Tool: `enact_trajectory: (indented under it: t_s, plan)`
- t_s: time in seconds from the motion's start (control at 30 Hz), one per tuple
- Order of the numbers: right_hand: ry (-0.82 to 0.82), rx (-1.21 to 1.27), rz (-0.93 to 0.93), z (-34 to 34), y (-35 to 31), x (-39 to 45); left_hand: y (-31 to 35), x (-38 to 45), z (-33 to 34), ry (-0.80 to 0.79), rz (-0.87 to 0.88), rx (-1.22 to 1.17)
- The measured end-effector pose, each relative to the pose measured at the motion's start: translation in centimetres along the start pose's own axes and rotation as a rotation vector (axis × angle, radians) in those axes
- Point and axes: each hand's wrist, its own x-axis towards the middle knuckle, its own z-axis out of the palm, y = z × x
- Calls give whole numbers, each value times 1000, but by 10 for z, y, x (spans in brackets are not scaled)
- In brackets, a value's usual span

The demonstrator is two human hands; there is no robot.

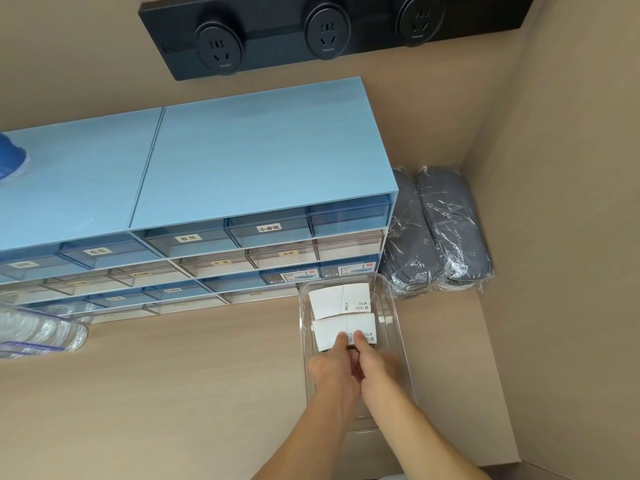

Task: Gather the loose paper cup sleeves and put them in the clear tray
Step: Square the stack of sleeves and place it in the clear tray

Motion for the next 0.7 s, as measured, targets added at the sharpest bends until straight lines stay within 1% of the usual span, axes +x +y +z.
enact_trajectory:
  t_s: [0.13, 0.27, 0.37, 0.47, 0.6, 0.7]
  plan:
    - [10, -129, -103, 4, 0, -2, 1, 1, 1, 30, 65, 101]
    - [1, -188, -147, 5, 0, -8, 2, -2, -3, 24, 105, 169]
    - [-15, -183, -160, 5, 0, -7, 3, -5, -3, 25, 108, 180]
    - [-28, -160, -134, 4, -1, -10, 3, -7, -6, -8, 85, 179]
    - [-73, -116, -94, -3, 1, -16, 0, -6, -11, -29, 93, 195]
    - [-106, -90, -108, -9, 4, -23, -3, -6, -13, -33, 94, 166]
